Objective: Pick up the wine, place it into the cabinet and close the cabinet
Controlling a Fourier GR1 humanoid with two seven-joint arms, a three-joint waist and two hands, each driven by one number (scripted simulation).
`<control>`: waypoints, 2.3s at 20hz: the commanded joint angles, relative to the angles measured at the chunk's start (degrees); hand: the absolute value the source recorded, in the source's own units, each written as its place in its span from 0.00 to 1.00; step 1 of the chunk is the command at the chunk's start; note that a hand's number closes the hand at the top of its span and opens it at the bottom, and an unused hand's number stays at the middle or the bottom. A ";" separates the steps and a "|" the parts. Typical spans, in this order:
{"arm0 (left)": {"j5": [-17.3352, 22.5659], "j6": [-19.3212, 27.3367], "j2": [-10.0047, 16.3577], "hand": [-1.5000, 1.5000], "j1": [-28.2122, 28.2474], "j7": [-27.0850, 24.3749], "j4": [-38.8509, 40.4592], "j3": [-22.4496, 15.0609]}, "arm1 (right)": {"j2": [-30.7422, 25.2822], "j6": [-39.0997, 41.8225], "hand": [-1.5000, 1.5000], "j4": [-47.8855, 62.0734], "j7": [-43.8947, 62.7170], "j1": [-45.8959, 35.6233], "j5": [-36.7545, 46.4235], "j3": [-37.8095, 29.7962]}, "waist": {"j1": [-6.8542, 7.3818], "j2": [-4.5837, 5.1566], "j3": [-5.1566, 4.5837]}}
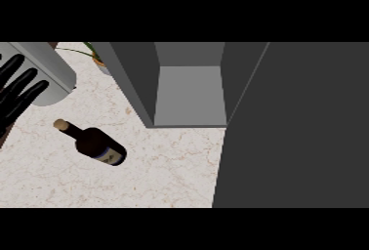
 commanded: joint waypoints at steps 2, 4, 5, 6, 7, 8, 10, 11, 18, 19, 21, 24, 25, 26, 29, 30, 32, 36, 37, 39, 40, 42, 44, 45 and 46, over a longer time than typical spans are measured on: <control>-6.10 -2.48 -2.58 0.00 2.14 -3.94 2.39 -1.15 | 0.34 -1.09 0.00 -8.79 3.59 1.45 -1.10 0.82 | 0.13 -0.01 -0.01; -7.27 -0.86 -3.83 0.00 1.56 -3.06 2.14 -3.33 | -0.23 -1.27 0.00 -10.99 6.27 2.29 -2.52 0.28 | -0.09 -0.07 0.01; -8.80 -0.70 -3.12 0.00 0.27 -3.22 3.57 -3.01 | -1.42 -0.51 0.00 -6.42 4.39 -2.28 -6.53 -4.62 | 0.04 0.01 0.02; -5.83 -3.25 -1.46 0.00 -0.95 -2.92 5.77 -0.53 | -0.08 0.89 0.00 -7.52 1.13 2.91 -4.18 -1.77 | 0.15 0.07 0.03; -7.99 -4.08 -2.69 0.00 1.04 -4.40 6.02 -1.43 | 0.60 -2.96 0.00 -6.76 5.55 -1.88 1.58 2.13 | 0.28 -0.01 -0.03; -9.01 -4.10 -3.14 0.00 -2.07 -5.32 11.11 -2.13 | -0.02 -0.95 0.00 -6.50 4.06 -0.88 -3.03 -0.46 | -0.10 0.09 0.00; -12.76 -3.34 -4.34 0.00 -1.39 -5.56 10.12 -4.78 | -1.61 -1.95 0.00 -7.50 8.11 -4.32 -4.55 -2.80 | -0.26 -0.02 -0.01; -13.23 -7.04 -4.81 0.00 1.11 -8.67 11.81 -3.97 | -1.46 -0.11 0.00 -6.16 4.66 -1.94 -4.61 -2.95 | 0.10 0.07 0.00; -17.80 -11.71 -5.60 0.00 4.96 -14.19 17.79 -3.21 | -1.87 -0.24 0.00 -5.01 5.60 -4.44 -7.61 -6.58 | 0.14 0.07 0.02; -18.17 -10.74 -6.49 0.00 2.83 -14.22 20.13 -3.64 | -0.81 -3.31 0.00 -5.92 9.26 -7.26 -1.95 -1.49 | 0.00 0.00 -0.04; -17.88 -16.14 -4.76 0.00 4.50 -19.21 24.97 -0.52 | 0.40 -2.66 0.00 -5.40 5.57 -3.86 -0.27 -0.64 | 0.15 0.10 -0.03; -25.43 -15.12 -9.59 0.00 8.13 -23.92 24.20 -5.48 | -2.13 -0.79 0.00 -5.93 7.73 -5.48 -6.85 -5.52 | 0.10 0.01 0.00; -23.80 -16.47 -7.70 0.00 5.88 -23.97 26.95 -3.37 | -1.23 -3.19 0.00 -6.72 9.92 -7.76 -1.66 -0.93 | 0.11 -0.03 -0.05; -23.28 -18.81 -6.56 0.00 5.39 -26.24 29.83 -1.81 | -1.70 -1.21 0.00 -8.85 7.92 -3.55 -4.47 -3.64 | -0.10 0.03 -0.01; -26.82 -18.04 -8.51 0.00 5.00 -28.08 31.73 -3.53 | -1.54 -1.74 0.00 -5.26 7.93 -5.97 -4.55 -3.56 | 0.14 0.04 -0.01; -29.23 -16.63 -11.18 0.00 6.92 -29.72 30.79 -5.56 | -0.86 -3.37 0.00 -4.64 9.14 -8.26 -1.42 -0.64 | 0.24 -0.01 -0.04; -28.13 -21.48 -7.70 0.00 4.53 -33.14 39.03 -2.22 | 0.63 -2.42 0.00 -3.93 4.55 -3.82 -1.03 -0.23 | 0.12 0.15 -0.02; -33.54 -19.02 -9.80 0.00 4.08 -36.42 41.64 -3.85 | -1.15 -2.24 0.00 -5.66 7.77 -5.84 -4.34 -2.73 | 0.05 0.07 -0.01; -32.52 -20.55 -8.51 0.00 2.21 -36.12 43.90 -3.12 | -2.70 -3.84 0.00 -5.25 11.86 -10.77 -3.53 -3.95 | -0.04 0.00 -0.04; -33.34 -20.42 -8.11 0.00 3.48 -37.38 44.70 -2.51 | -3.44 -3.23 0.00 -9.50 13.09 -8.21 -3.75 -3.88 | -0.22 -0.08 -0.03; -33.13 -22.61 -7.01 0.00 1.78 -38.00 48.77 -2.12 | -1.21 -3.22 0.00 -6.10 8.44 -6.97 -1.84 -1.04 | 0.01 0.07 -0.03; -35.40 -19.81 -10.32 0.00 2.43 -39.06 48.58 -4.05 | -1.94 -4.49 0.00 -7.03 12.33 -9.55 -0.82 -0.03 | -0.06 -0.04 -0.04; -36.88 -21.91 -7.86 0.00 -1.18 -43.44 56.45 -2.25 | -1.74 -3.48 0.00 -4.53 9.37 -8.19 -3.36 -2.55 | -0.18 0.12 -0.04; -36.46 -21.89 -8.81 0.00 0.77 -42.09 54.15 -3.24 | -1.56 -3.79 0.00 -6.73 10.73 -8.04 -2.16 -0.30 | -0.03 0.01 -0.03; -37.91 -22.94 -7.66 0.00 -0.01 -46.85 59.13 -2.12 | -2.52 -4.64 0.00 -8.64 13.28 -9.54 -2.98 -2.07 | -0.55 0.00 -0.08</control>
